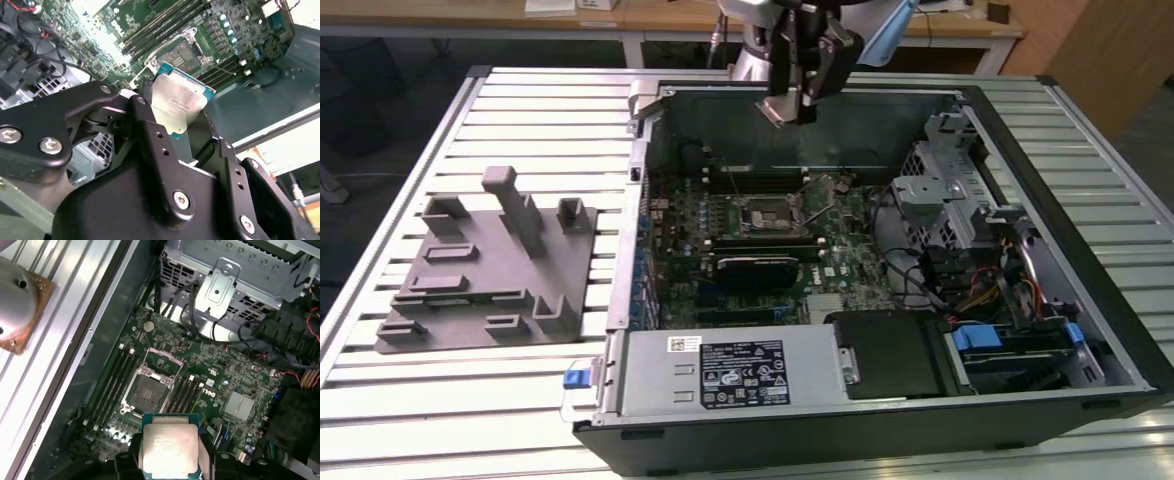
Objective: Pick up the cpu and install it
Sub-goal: 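Place the cpu into insertion slot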
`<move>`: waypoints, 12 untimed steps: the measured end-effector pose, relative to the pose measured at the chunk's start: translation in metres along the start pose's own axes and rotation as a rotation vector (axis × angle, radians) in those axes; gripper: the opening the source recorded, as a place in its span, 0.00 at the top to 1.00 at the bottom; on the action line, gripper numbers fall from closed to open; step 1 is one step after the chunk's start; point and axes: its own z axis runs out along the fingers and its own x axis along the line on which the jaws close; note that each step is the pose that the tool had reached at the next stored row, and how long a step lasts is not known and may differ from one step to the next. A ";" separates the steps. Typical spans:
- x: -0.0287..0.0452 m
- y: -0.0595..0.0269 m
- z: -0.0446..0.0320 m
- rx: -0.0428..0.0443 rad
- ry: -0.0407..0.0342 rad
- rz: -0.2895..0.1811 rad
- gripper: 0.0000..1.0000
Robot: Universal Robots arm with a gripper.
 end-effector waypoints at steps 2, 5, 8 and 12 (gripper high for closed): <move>0.0001 0.0000 0.0006 0.0000 -0.0015 0.033 0.47; 0.0001 0.0000 0.0022 0.0004 -0.0041 0.088 0.47; 0.0001 -0.0001 0.0042 0.0006 -0.0065 0.142 0.47; 0.0001 -0.0003 0.0071 0.0008 -0.0098 0.215 0.47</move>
